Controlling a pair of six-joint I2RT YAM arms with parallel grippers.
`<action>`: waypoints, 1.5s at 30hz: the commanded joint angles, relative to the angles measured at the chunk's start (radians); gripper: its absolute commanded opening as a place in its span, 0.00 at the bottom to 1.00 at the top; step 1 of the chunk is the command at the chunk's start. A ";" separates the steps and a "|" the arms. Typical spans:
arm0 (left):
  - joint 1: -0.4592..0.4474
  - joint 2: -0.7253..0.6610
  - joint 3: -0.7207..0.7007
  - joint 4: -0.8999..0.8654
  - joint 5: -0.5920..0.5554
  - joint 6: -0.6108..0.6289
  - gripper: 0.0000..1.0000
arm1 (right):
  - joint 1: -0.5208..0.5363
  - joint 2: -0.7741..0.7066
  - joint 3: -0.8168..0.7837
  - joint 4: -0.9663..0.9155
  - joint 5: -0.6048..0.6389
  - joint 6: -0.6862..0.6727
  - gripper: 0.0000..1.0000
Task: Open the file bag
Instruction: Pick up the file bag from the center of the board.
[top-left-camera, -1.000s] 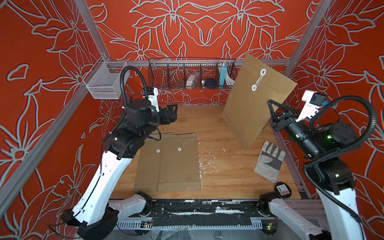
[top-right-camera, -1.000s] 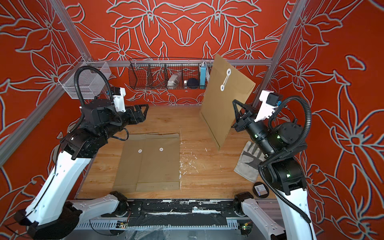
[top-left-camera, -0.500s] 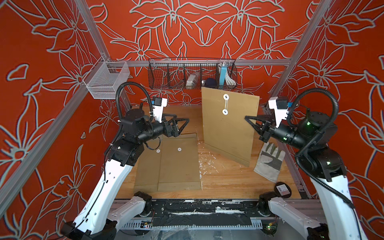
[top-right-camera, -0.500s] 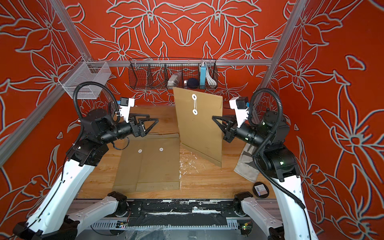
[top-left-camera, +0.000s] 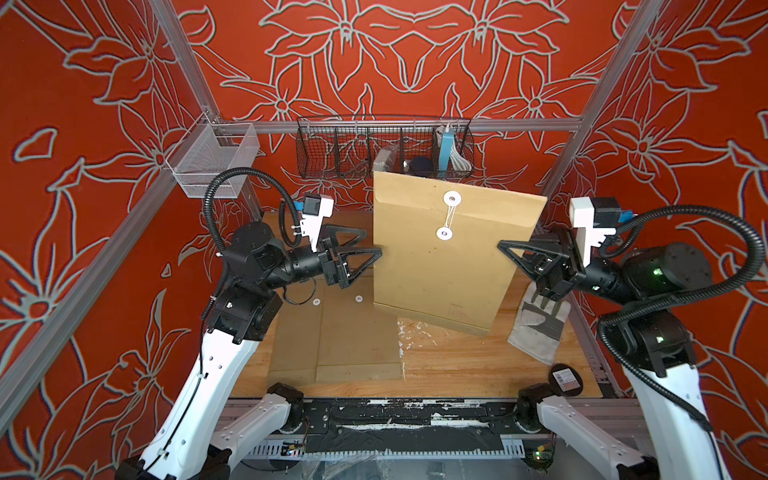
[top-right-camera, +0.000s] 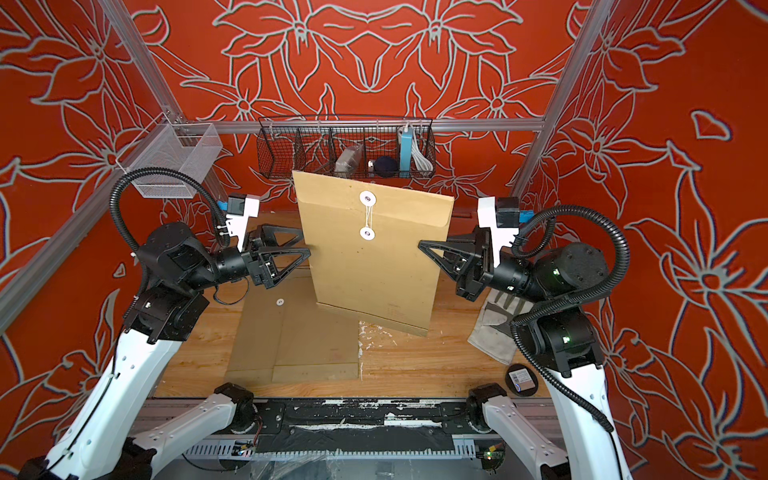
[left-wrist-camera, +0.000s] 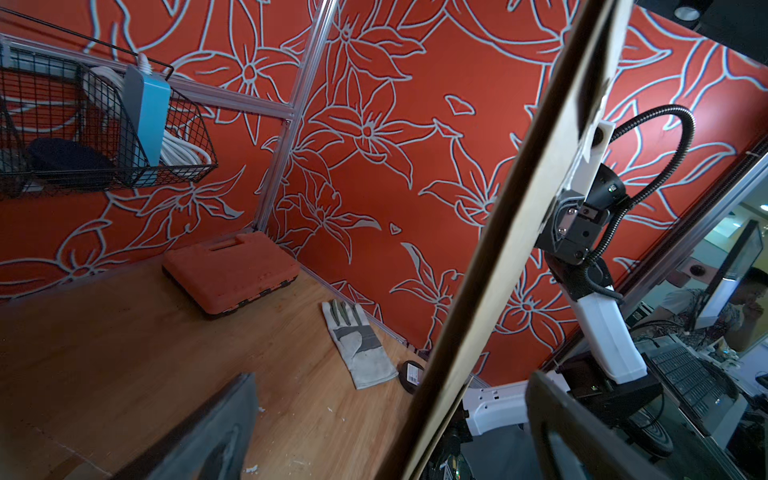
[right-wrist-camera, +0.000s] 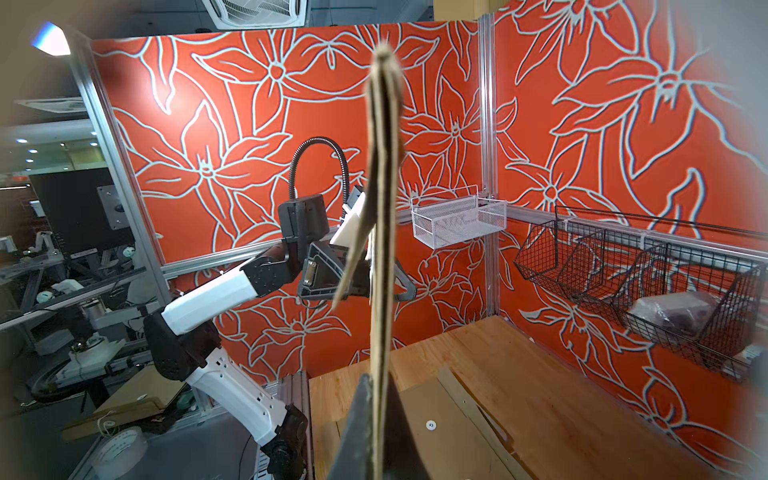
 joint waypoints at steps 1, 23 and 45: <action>0.001 0.012 0.014 0.101 0.080 -0.060 1.00 | 0.005 -0.005 -0.014 0.095 -0.031 0.056 0.00; -0.103 0.138 0.118 0.214 0.113 -0.110 0.58 | 0.030 0.022 -0.058 0.070 0.016 0.091 0.00; -0.104 0.098 0.116 0.049 0.038 -0.005 0.00 | 0.031 0.028 -0.104 -0.068 0.140 0.024 0.00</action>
